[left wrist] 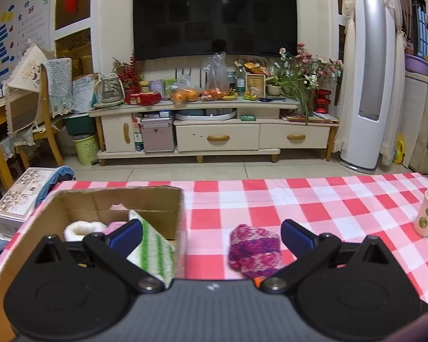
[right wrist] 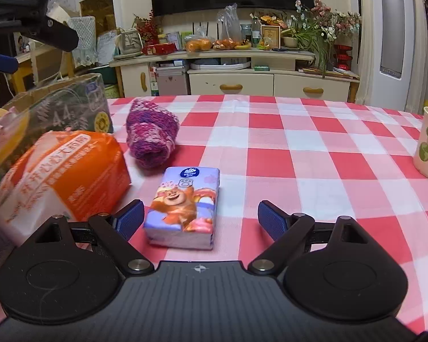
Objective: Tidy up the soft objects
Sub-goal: 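Grasp the cartoon-printed tissue pack with the right gripper, then grasp the purple knit sock with the left gripper while right holds the tissue pack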
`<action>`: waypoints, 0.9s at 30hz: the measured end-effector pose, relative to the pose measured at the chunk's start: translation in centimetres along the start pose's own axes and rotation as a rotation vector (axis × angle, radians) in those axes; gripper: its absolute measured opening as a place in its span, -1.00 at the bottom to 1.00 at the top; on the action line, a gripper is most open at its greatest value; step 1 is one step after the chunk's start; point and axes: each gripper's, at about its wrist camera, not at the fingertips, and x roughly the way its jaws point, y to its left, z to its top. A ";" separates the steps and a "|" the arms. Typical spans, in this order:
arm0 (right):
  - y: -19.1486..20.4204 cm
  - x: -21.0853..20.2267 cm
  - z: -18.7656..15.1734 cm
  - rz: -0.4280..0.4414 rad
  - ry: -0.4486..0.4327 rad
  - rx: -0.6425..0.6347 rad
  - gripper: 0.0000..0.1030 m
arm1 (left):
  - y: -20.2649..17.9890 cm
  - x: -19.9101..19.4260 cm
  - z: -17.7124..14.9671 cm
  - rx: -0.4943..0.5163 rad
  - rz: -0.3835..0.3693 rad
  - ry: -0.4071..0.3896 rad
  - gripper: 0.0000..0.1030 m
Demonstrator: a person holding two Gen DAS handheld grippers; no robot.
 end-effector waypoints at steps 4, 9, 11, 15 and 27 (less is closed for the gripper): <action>-0.4 0.8 0.4 0.026 0.008 0.002 0.90 | -1.2 0.6 -0.1 0.016 -0.017 0.006 0.98; -0.7 1.5 0.5 0.060 0.037 -0.004 0.48 | -3.1 1.6 -0.4 0.045 -0.039 0.025 0.98; -0.7 1.5 0.5 0.060 0.041 -0.023 0.31 | -3.9 2.2 -0.6 0.060 -0.039 0.038 0.98; -1.8 1.2 0.5 0.060 0.043 -0.020 0.24 | -4.9 3.2 -0.8 0.070 -0.025 0.062 0.98; -7.2 -0.4 0.1 0.001 0.045 0.070 0.25 | -6.4 7.4 -1.4 0.025 0.002 0.165 0.77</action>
